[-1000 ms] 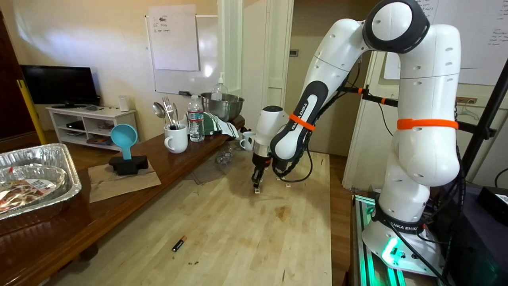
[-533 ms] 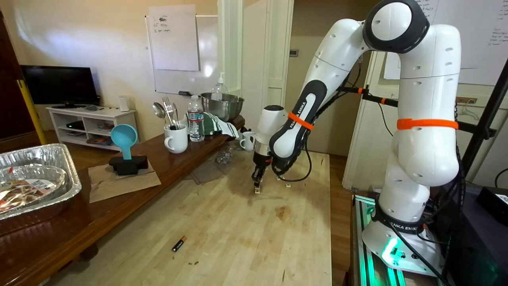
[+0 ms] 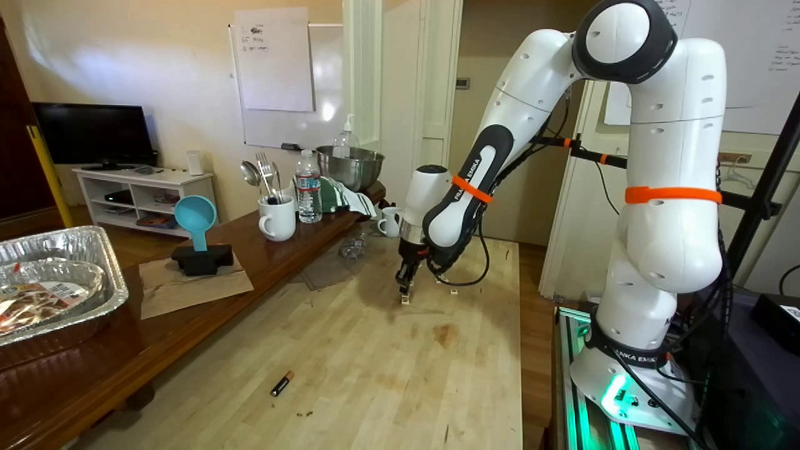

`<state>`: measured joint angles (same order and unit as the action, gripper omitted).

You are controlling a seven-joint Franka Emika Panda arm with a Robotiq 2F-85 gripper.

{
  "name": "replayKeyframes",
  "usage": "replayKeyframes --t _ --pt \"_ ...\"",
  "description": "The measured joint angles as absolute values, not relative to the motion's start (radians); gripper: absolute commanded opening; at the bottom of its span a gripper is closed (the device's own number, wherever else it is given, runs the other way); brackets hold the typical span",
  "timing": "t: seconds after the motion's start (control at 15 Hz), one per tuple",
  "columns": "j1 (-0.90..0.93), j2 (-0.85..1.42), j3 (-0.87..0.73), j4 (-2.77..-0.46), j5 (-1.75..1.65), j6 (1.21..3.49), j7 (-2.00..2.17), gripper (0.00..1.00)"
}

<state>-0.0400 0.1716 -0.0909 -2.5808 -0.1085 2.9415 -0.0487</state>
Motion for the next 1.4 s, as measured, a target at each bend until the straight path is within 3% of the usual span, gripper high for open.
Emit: replayKeyframes --t 1.4 --pt "-0.157 0.217 -0.161 -2.462 -0.111 2.942 -0.184 0.0"
